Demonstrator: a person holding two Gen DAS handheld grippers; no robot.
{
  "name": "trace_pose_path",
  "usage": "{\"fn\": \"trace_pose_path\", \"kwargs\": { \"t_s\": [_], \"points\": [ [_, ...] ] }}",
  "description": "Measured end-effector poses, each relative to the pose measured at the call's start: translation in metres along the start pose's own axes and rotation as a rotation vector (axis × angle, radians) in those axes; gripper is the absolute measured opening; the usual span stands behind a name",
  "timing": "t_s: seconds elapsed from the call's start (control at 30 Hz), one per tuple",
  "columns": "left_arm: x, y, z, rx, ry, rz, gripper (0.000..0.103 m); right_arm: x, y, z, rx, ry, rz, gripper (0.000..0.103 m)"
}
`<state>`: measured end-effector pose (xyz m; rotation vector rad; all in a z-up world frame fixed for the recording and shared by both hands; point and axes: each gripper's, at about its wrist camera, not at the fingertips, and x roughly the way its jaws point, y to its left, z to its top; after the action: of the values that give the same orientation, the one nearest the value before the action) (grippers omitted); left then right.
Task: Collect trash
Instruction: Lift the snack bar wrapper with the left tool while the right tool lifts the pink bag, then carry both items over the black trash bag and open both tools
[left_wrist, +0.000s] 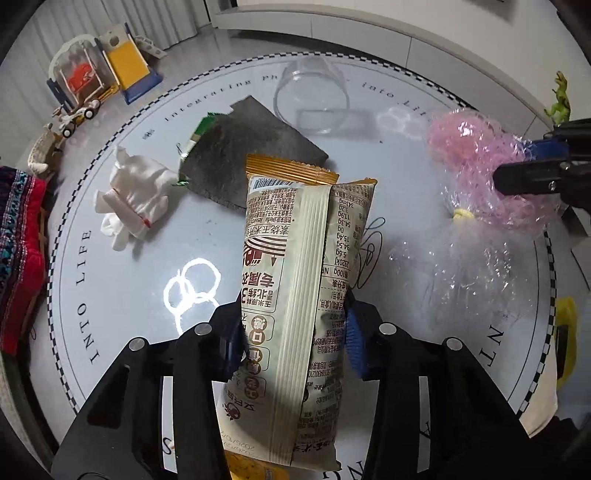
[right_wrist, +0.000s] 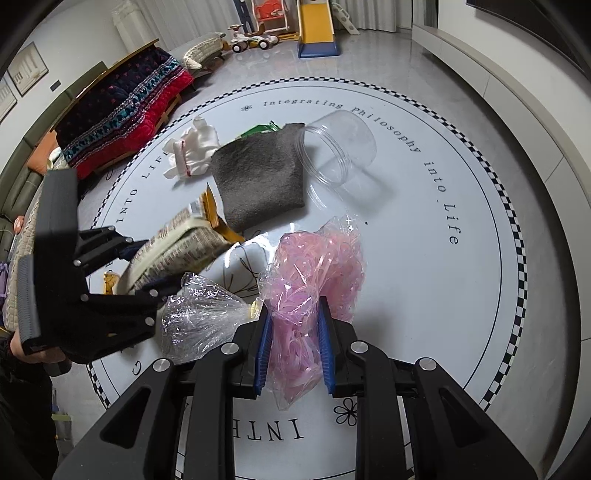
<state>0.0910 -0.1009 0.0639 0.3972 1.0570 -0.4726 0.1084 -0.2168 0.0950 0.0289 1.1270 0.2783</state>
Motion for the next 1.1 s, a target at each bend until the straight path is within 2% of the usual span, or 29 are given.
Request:
{"fn": "trace_pose_path", "kwargs": {
  "t_s": [0.23,0.47,0.77,1.1],
  "points": [
    [-0.054,0.027,-0.011,-0.064,-0.087,0.027,0.044,-0.017,0.042,0.011,-0.070,-0.028,0.007,0.025],
    [-0.097,0.062,-0.046,-0.130,-0.138,0.068,0.044,-0.020,0.106,0.017,-0.176,-0.038,0.037,0.025],
    [-0.142,0.110,-0.125,-0.274,-0.145,0.169,0.044,-0.006,0.202,0.015,-0.326,-0.020,0.120,0.025],
    [-0.164,0.149,-0.228,-0.466,-0.088,0.286,0.044,0.013,0.314,-0.011,-0.497,0.032,0.256,0.025]
  ]
}}
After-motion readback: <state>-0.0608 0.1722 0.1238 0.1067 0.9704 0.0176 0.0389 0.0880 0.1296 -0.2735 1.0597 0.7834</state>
